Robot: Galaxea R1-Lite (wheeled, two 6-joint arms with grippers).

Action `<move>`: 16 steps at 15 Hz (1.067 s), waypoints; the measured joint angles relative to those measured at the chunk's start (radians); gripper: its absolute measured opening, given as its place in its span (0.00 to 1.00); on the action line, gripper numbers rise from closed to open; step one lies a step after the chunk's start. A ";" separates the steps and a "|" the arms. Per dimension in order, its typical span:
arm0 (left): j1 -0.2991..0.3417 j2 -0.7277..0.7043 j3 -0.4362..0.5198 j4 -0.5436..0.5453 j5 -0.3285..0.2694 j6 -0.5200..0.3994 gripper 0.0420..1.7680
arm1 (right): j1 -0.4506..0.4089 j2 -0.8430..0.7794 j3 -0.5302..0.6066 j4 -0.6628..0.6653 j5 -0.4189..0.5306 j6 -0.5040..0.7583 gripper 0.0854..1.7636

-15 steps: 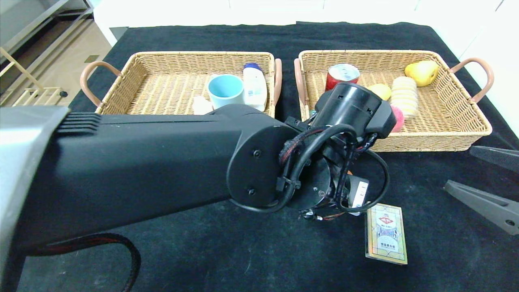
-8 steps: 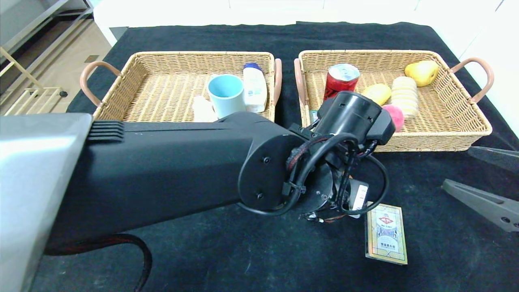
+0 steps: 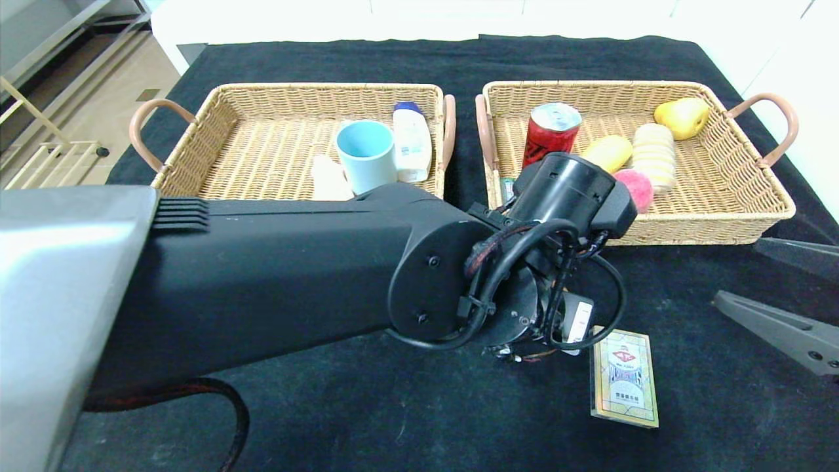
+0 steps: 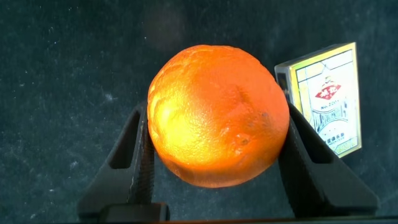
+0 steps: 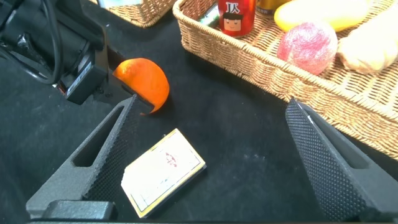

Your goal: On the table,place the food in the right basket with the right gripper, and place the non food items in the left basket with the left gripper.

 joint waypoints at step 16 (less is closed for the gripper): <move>-0.049 -0.203 0.178 -0.003 0.024 -0.006 0.93 | 0.004 -0.036 0.010 0.010 0.001 0.001 0.97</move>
